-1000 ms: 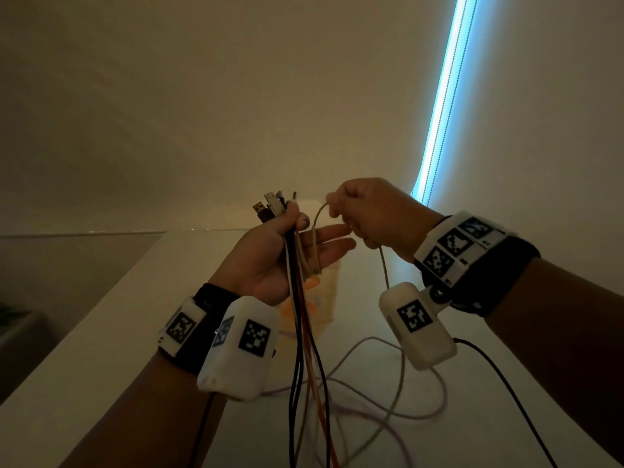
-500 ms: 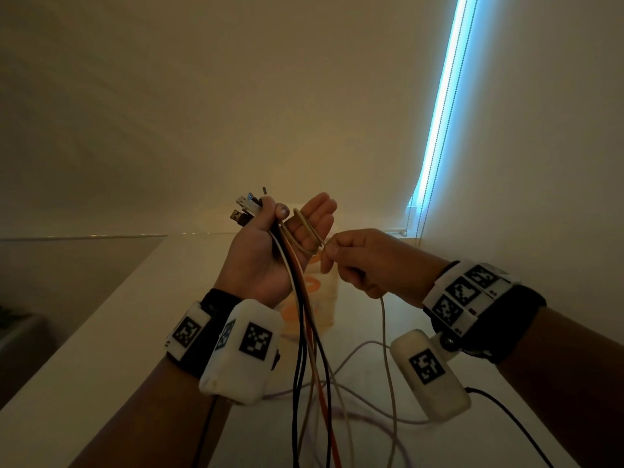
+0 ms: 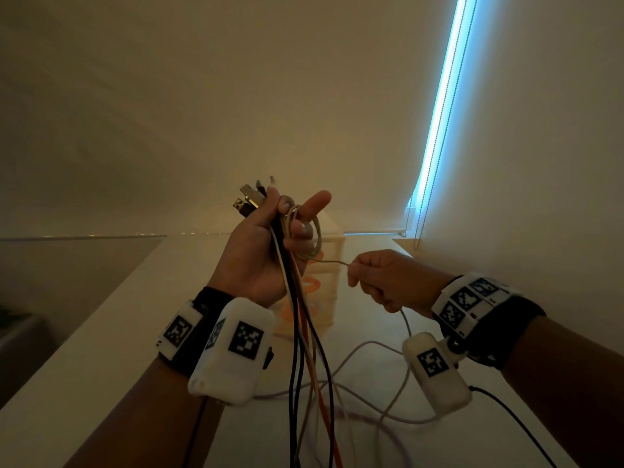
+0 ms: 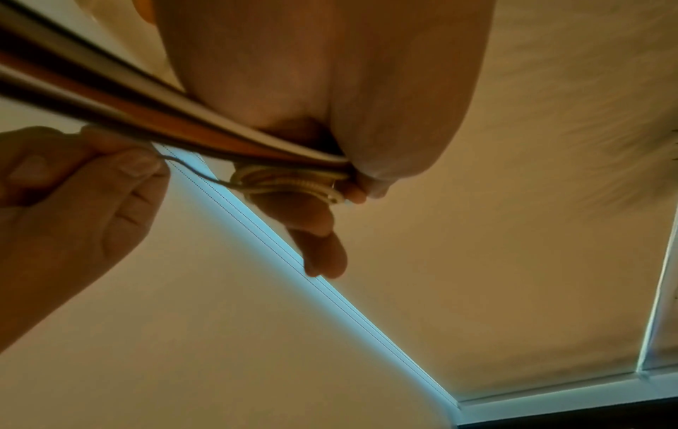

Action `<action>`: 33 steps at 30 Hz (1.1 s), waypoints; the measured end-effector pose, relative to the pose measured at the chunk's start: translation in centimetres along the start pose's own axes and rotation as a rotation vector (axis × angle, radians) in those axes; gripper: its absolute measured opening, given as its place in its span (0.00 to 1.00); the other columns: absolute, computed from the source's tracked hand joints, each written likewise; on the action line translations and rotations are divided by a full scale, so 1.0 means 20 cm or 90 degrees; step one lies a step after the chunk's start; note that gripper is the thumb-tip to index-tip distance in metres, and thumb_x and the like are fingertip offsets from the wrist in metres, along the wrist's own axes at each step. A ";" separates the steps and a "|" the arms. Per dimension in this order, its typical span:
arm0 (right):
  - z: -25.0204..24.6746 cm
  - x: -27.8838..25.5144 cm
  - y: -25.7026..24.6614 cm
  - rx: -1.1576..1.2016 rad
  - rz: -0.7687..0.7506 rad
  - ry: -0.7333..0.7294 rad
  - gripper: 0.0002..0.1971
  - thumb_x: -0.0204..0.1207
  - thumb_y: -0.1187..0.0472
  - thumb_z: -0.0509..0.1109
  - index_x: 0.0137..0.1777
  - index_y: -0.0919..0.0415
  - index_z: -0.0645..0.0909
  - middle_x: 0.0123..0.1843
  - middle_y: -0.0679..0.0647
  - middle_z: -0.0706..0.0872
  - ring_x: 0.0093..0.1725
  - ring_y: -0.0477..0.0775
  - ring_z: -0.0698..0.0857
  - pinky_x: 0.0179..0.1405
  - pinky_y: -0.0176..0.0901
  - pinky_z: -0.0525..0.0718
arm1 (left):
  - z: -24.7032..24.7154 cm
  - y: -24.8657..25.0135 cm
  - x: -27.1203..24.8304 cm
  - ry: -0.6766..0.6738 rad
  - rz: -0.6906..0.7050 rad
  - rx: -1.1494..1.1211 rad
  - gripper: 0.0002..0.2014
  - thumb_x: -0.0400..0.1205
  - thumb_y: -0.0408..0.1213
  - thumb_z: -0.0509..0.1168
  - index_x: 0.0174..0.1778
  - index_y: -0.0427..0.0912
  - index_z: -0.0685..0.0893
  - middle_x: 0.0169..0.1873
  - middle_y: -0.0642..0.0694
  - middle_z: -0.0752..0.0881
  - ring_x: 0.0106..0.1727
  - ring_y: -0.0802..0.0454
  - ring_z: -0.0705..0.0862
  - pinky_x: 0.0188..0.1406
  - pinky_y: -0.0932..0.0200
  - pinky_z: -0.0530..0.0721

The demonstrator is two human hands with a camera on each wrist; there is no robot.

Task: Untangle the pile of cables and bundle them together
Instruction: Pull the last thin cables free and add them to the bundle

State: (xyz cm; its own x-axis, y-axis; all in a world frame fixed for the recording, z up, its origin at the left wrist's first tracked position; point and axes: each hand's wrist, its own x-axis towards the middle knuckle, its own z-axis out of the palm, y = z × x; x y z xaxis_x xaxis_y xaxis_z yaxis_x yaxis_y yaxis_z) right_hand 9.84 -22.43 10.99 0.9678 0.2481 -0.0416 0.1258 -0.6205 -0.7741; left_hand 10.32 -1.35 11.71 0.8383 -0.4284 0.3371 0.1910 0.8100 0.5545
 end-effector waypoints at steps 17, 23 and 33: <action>0.05 -0.18 -0.41 -0.051 -0.178 -0.012 0.13 0.85 0.61 0.62 0.46 0.71 0.82 0.25 0.53 0.73 0.22 0.48 0.66 0.20 0.39 0.62 | 0.00 -0.01 0.01 0.030 -0.058 0.093 0.22 0.91 0.53 0.55 0.37 0.41 0.76 0.49 0.35 0.85 0.45 0.43 0.86 0.48 0.48 0.87; 0.06 -0.12 -0.26 -0.010 -0.134 0.003 0.17 0.86 0.54 0.62 0.40 0.63 0.82 0.25 0.51 0.73 0.22 0.47 0.66 0.20 0.37 0.64 | 0.02 -0.01 -0.01 0.038 0.031 0.002 0.22 0.92 0.50 0.53 0.36 0.40 0.74 0.64 0.26 0.87 0.54 0.37 0.92 0.51 0.48 0.93; 0.05 -0.05 0.00 -0.004 -0.025 0.022 0.15 0.87 0.55 0.60 0.47 0.64 0.83 0.28 0.50 0.72 0.23 0.45 0.66 0.20 0.36 0.65 | 0.01 0.00 0.00 0.015 0.003 0.007 0.22 0.92 0.50 0.52 0.36 0.41 0.74 0.61 0.34 0.90 0.28 0.58 0.84 0.25 0.69 0.79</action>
State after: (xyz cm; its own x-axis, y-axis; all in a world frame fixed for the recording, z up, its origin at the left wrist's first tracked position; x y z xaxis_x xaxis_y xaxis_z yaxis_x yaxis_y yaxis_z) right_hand 8.57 -21.87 10.39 0.9691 0.2463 0.0115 0.1656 -0.6154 -0.7707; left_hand 10.23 -1.44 11.87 0.8509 -0.4150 0.3220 0.1815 0.8076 0.5611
